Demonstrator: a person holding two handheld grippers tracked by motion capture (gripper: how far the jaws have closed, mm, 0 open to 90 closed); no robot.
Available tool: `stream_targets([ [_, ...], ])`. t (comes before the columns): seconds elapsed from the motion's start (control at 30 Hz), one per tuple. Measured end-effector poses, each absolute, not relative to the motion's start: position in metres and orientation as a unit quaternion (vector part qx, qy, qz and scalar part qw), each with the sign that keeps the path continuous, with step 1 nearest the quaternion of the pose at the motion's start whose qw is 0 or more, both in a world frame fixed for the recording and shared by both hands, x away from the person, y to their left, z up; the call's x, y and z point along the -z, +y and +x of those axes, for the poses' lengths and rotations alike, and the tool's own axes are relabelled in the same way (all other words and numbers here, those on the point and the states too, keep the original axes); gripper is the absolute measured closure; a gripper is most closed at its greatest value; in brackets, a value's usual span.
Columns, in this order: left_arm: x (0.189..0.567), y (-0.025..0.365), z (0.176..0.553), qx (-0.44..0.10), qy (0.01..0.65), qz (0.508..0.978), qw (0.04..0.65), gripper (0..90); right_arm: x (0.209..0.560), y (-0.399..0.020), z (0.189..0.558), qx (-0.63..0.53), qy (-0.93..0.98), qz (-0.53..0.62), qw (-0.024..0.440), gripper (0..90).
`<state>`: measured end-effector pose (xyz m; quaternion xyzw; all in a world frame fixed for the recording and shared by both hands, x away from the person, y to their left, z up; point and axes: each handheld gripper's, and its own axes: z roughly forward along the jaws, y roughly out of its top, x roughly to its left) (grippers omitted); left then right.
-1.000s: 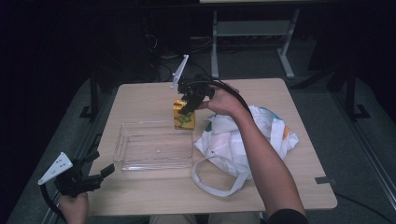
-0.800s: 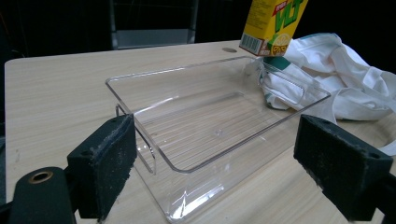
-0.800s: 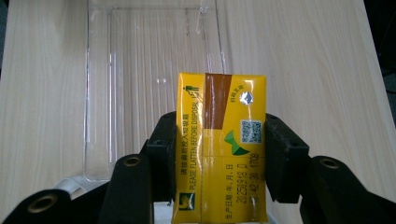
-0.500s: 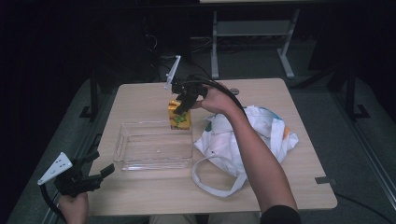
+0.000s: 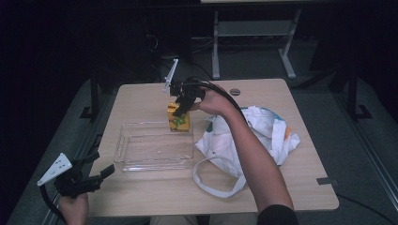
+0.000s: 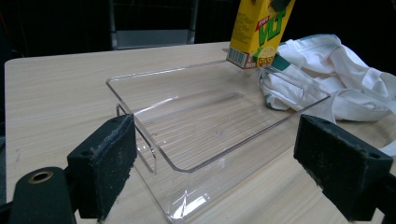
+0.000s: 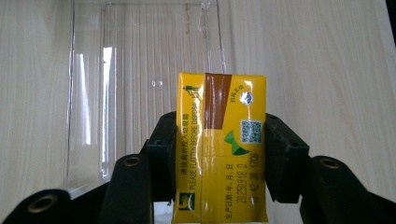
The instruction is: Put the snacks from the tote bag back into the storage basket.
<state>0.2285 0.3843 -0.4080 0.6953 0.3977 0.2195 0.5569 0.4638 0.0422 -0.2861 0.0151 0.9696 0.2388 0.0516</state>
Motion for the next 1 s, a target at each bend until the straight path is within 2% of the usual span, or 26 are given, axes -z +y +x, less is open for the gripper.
stream_targets([
  [1.0, 0.408, 0.384, 0.229, -0.219, 0.398, 0.695, 0.558, 12.7, 0.322, 0.048, 0.470, -0.220, 0.975, 0.011, 0.028, 52.5],
])
